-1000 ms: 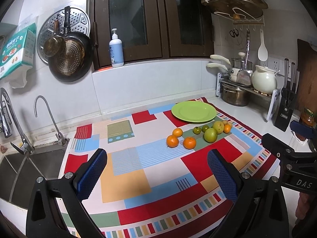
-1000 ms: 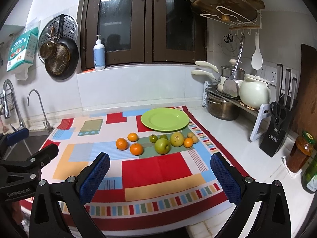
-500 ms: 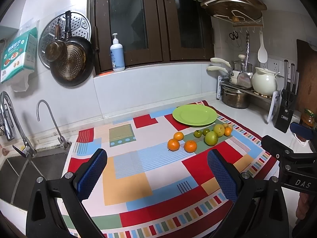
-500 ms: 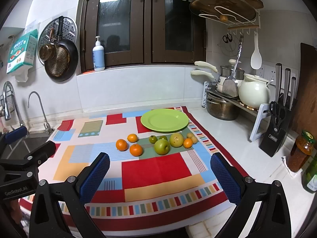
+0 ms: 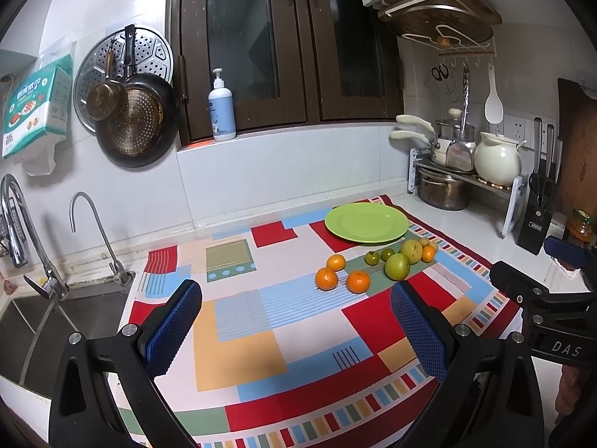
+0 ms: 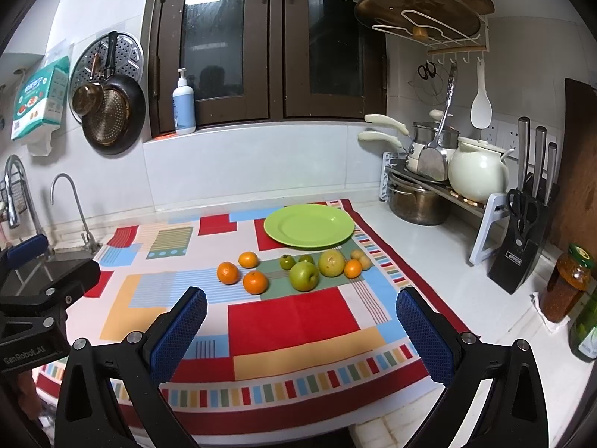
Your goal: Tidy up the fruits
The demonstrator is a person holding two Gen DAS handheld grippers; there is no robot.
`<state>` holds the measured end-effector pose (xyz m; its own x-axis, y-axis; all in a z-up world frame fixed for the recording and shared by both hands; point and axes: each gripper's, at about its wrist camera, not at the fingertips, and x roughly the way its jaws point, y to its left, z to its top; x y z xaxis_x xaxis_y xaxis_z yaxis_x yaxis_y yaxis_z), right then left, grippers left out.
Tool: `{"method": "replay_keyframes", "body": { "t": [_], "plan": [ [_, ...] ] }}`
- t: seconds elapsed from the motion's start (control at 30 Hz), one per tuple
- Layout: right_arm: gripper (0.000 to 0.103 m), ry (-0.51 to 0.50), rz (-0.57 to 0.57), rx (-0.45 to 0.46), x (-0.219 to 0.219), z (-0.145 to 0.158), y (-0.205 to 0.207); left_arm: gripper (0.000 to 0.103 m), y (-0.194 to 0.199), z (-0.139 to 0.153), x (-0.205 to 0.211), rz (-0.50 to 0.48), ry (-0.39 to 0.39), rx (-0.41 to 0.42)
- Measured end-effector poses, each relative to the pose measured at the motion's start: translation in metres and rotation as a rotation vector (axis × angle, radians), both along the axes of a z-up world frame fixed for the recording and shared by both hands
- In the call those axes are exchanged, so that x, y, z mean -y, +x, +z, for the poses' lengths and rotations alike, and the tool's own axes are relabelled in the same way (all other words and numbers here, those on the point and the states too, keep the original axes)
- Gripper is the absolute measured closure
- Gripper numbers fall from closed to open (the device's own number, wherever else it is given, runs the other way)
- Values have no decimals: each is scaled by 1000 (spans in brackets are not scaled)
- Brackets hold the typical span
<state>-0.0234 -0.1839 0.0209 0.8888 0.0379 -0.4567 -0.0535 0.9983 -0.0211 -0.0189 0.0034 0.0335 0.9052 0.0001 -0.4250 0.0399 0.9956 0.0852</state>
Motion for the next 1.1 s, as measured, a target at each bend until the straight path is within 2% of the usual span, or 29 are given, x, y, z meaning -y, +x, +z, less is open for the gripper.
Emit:
{"method": "replay_keyframes", "body": {
  "t": [0.57,0.83,1.1],
  "plan": [
    [1,5,-7,-7,1,0,6,0,9,1,0,-23,1,0],
    [1,-29,-17,1,-7,-6,23,0,36,-12,-3,-45,13,-37],
    [1,-14,-4,-52,-17,-27,63,3,85,-32,-7,-112,44,-58]
  ]
}}
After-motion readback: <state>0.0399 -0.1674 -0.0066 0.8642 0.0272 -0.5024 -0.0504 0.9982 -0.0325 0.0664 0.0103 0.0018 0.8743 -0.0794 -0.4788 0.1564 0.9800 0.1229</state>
